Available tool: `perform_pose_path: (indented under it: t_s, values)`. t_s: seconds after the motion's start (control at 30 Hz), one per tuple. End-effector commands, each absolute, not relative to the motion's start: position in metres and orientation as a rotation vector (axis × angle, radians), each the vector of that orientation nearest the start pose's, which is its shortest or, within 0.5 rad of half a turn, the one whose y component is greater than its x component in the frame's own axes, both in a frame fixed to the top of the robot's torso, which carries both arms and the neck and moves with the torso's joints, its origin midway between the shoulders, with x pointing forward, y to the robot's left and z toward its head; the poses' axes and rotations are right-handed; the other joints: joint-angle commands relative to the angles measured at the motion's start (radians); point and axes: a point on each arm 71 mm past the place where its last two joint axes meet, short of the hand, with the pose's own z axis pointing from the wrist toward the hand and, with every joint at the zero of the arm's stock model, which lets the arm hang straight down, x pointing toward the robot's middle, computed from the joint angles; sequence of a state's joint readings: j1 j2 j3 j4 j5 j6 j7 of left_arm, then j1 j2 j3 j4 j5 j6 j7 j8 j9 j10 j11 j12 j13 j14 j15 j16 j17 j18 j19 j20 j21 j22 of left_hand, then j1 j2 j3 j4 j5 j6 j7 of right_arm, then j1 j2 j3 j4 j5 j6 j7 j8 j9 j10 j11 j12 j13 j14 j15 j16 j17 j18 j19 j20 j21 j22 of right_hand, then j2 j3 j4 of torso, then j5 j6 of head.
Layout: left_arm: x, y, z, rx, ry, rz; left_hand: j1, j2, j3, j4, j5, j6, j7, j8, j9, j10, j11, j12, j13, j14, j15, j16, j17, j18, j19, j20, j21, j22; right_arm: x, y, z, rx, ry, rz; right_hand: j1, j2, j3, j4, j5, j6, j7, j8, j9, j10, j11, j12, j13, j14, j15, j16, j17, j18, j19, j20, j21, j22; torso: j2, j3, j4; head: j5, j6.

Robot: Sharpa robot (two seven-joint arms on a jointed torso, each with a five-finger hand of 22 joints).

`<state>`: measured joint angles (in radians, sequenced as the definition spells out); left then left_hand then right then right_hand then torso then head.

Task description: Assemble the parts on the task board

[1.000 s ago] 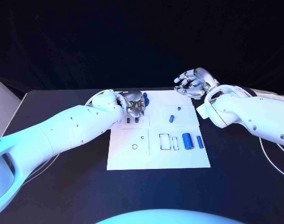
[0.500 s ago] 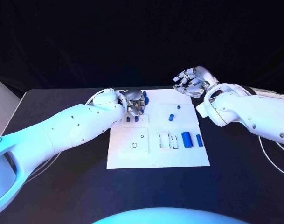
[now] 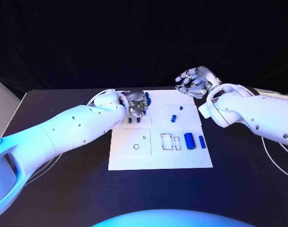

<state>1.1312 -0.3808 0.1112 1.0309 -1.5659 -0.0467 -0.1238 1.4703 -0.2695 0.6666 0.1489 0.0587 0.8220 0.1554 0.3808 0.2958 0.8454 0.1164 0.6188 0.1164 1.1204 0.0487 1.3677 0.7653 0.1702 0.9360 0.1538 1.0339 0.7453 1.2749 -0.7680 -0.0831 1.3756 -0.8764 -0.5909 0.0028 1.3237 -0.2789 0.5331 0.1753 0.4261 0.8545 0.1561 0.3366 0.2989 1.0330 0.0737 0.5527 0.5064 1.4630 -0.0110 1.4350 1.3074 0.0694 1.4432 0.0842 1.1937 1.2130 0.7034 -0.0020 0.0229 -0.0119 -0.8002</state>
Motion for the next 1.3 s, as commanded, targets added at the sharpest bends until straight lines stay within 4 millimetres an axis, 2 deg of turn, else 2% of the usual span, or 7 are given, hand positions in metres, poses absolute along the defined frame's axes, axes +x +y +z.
perform_pose_path:
  t_s: [0.03, 0.2, 0.33, 0.6, 0.87, 0.97, 1.3]
  values:
    - [0.5533, 0.0920, -0.2185, 0.220, 1.870, -0.601, -0.005, -0.002, 0.003, -0.004, -0.001, -0.007, 0.000, -0.005, -0.001, -0.004, 0.007, -0.008, -0.002, -0.005, 0.006, 0.004, -0.005, 0.014, -0.008, -0.002, 0.005, 0.001, 0.5262, -0.2216, -0.1606, 0.437, 1.466, 0.821, -0.011, 0.002, 0.000, -0.005, 0.003, -0.002, 0.003, 0.003, 0.002, 0.008, -0.002, -0.005, -0.001, 0.051, -0.001, -0.004, 0.008, 0.017, 0.008, 0.000, 0.001, 0.001, 0.001, 0.0004, -0.0015, 0.001, -0.001]
    - [0.5530, 0.0915, -0.2198, 0.221, 1.876, -0.604, -0.002, 0.005, 0.006, -0.008, -0.001, 0.006, 0.002, -0.005, 0.002, 0.002, 0.007, -0.017, -0.006, -0.008, 0.007, 0.006, -0.012, 0.014, -0.010, 0.000, 0.007, 0.003, 0.5261, -0.2213, -0.1606, 0.437, 1.467, 0.822, -0.011, 0.002, 0.000, -0.005, 0.003, -0.002, 0.003, 0.003, 0.002, 0.008, -0.002, -0.005, -0.001, 0.051, -0.001, -0.004, 0.008, 0.017, 0.008, 0.000, 0.001, 0.001, 0.001, 0.0000, -0.0012, -0.001, -0.001]
    - [0.5529, 0.0911, -0.2209, 0.220, 1.878, -0.606, 0.009, 0.021, 0.016, -0.020, -0.001, 0.047, 0.004, 0.003, 0.011, 0.040, -0.005, -0.023, -0.007, 0.009, -0.003, 0.020, 0.006, 0.016, -0.008, -0.004, 0.017, 0.009, 0.5261, -0.2209, -0.1606, 0.436, 1.468, 0.823, -0.011, 0.002, 0.000, -0.005, 0.003, -0.002, 0.003, 0.003, 0.002, 0.008, -0.002, -0.005, -0.001, 0.051, -0.001, -0.004, 0.008, 0.017, 0.008, 0.000, 0.001, 0.001, 0.001, -0.0002, -0.0009, -0.002, -0.001]
    - [0.5533, 0.0914, -0.2226, 0.215, 1.879, -0.603, 0.018, 0.047, 0.028, -0.042, -0.002, 0.100, -0.003, 0.002, 0.023, 0.108, -0.022, -0.050, -0.011, 0.047, -0.019, 0.041, 0.037, 0.007, 0.025, -0.017, 0.062, 0.059, 0.5259, -0.2200, -0.1607, 0.435, 1.470, 0.824, -0.012, 0.002, 0.000, -0.006, 0.003, -0.002, 0.003, 0.004, 0.002, 0.011, -0.002, -0.008, -0.005, 0.051, -0.001, -0.006, 0.006, 0.017, 0.008, 0.001, 0.000, 0.000, 0.000, 0.0003, -0.0006, -0.004, -0.003]
    - [0.5552, 0.0945, -0.2218, 0.186, 1.856, -0.596, 0.025, 0.063, 0.032, -0.060, -0.001, 0.121, -0.001, -0.006, 0.029, 0.143, -0.025, -0.069, -0.010, 0.084, -0.025, 0.056, 0.078, -0.002, 0.062, -0.023, 0.101, 0.107, 0.5258, -0.2199, -0.1607, 0.434, 1.471, 0.824, -0.013, 0.003, 0.000, -0.006, 0.004, 0.000, 0.003, 0.005, 0.002, 0.012, -0.003, -0.010, -0.006, 0.051, -0.001, -0.005, 0.006, 0.018, 0.007, 0.001, -0.001, 0.000, 0.000, 0.0004, -0.0002, -0.005, -0.002]
    - [0.5556, 0.0947, -0.2206, 0.174, 1.839, -0.605, 0.030, 0.066, 0.038, -0.069, -0.001, 0.123, 0.001, -0.014, 0.029, 0.150, -0.024, -0.078, -0.010, 0.108, -0.025, 0.064, 0.107, -0.007, 0.084, -0.024, 0.121, 0.131, 0.5258, -0.2197, -0.1608, 0.434, 1.472, 0.824, -0.013, 0.003, 0.000, -0.006, 0.004, 0.000, 0.003, 0.005, 0.002, 0.012, -0.003, -0.010, -0.006, 0.051, -0.001, -0.005, 0.006, 0.018, 0.007, 0.001, -0.001, 0.000, -0.001, -0.0003, -0.0001, -0.006, -0.001]
    - [0.5531, 0.0953, -0.2170, 0.133, 1.782, -0.665, 0.025, 0.065, 0.049, -0.078, 0.000, 0.128, 0.005, -0.029, 0.030, 0.165, -0.021, -0.108, -0.010, 0.135, -0.023, 0.071, 0.131, -0.012, 0.108, -0.022, 0.144, 0.158, 0.5259, -0.2198, -0.1608, 0.433, 1.471, 0.823, -0.013, 0.003, 0.000, -0.006, 0.004, 0.000, 0.003, 0.005, 0.002, 0.012, -0.003, -0.010, -0.006, 0.051, -0.001, -0.005, 0.006, 0.018, 0.007, 0.001, -0.001, 0.000, -0.002, -0.0012, -0.0004, -0.005, 0.003]
